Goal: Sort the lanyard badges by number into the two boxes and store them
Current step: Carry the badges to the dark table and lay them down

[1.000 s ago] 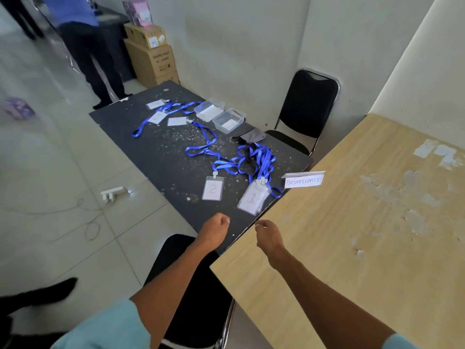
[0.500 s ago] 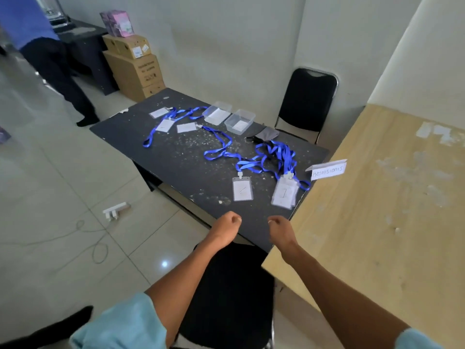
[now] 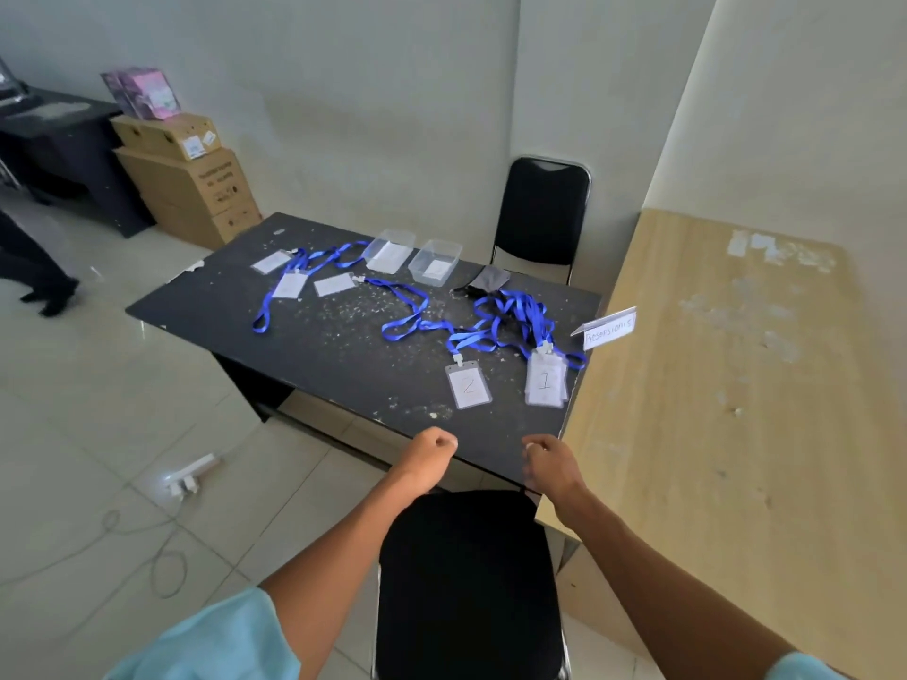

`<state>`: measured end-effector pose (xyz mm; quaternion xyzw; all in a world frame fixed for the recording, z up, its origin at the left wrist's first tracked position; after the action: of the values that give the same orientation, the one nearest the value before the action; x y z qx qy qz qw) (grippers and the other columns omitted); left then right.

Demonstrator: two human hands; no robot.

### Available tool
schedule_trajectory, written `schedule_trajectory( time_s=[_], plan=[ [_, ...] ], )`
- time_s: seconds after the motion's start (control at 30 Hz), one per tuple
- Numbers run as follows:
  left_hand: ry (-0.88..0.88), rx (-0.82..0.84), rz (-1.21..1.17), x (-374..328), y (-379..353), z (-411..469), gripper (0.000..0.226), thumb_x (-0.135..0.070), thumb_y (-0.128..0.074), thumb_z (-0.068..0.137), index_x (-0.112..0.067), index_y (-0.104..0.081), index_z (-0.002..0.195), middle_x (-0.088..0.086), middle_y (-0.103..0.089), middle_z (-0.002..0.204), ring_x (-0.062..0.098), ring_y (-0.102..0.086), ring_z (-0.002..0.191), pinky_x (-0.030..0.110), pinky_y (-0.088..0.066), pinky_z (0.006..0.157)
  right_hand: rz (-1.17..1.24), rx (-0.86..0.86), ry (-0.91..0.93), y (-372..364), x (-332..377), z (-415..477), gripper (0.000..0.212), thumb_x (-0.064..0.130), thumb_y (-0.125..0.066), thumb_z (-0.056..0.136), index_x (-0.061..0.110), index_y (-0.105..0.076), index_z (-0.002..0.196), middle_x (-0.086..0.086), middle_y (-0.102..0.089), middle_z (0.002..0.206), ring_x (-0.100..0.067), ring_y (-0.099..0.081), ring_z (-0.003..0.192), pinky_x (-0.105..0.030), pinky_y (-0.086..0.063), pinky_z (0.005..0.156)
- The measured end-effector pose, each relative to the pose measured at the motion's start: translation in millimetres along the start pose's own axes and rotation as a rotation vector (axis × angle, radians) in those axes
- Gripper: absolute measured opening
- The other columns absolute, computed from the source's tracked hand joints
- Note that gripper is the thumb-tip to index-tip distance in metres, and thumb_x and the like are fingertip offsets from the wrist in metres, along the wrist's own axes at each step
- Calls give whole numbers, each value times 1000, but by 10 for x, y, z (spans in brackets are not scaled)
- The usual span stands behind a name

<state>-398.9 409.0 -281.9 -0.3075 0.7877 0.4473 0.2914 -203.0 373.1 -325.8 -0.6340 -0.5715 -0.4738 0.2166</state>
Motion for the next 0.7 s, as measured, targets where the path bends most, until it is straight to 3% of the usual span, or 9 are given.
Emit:
schedule_trajectory(
  time_s=[0.13, 0.3, 0.4, 0.47, 0.6, 0.7],
  plan=[
    [23, 43, -4, 43, 81, 45, 25, -25, -42, 101, -20, -61, 117, -6, -59, 105, 16, -57, 101, 30, -45, 84, 13, -3, -27, -49, 29, 46, 27, 18, -41, 92, 18, -61, 110, -2, -62, 90, -20, -56, 78, -34, -46, 70],
    [42, 66, -4, 118, 274, 342, 19, -24, -41, 98, -20, -60, 101, 0, -60, 99, 20, -58, 91, 31, -45, 80, 21, -14, -68, -233, 105, 314, 27, 23, -44, 91, 19, -62, 110, -4, -63, 91, -21, -57, 74, -34, -46, 63],
    [73, 103, 2, 219, 374, 705, 26, -28, -43, 99, -20, -62, 113, 0, -66, 110, 17, -62, 102, 37, -51, 93, -12, -48, -75, -469, 158, 609, 22, 22, -47, 95, 17, -62, 110, -3, -63, 92, -21, -58, 78, -34, -49, 67],
    [85, 136, -5, 298, 433, 1030, 26, -29, -44, 99, -18, -62, 115, 2, -66, 112, 19, -63, 102, 38, -51, 94, -61, -64, -71, -655, 199, 831, 22, 22, -50, 95, 14, -62, 112, -1, -62, 92, -20, -57, 83, -38, -51, 76],
    [85, 215, -31, 519, 556, 1752, 19, -27, -46, 98, -22, -62, 107, 1, -68, 109, 21, -65, 101, 39, -53, 95, -149, -148, -114, -1019, 345, 1260, 21, 22, -53, 97, 13, -62, 114, -4, -64, 101, -20, -60, 91, -36, -51, 82],
    [75, 302, -7, 707, 757, 2202, 14, -27, -47, 97, -26, -60, 101, -1, -67, 109, 21, -64, 105, 40, -52, 98, -210, -206, -204, -1267, 427, 1556, 26, 19, -52, 96, 11, -58, 120, -6, -62, 112, -20, -56, 97, -29, -42, 81]
  ],
)
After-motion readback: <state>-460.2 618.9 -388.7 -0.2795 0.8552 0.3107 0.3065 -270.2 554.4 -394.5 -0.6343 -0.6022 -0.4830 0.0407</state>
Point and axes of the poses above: each hand's wrist, its own z-axis towards the middle knuckle, its own y-axis out of the back of the hand, x = y × z, the point moved 1 cm from there along z, towards the middle knuckle
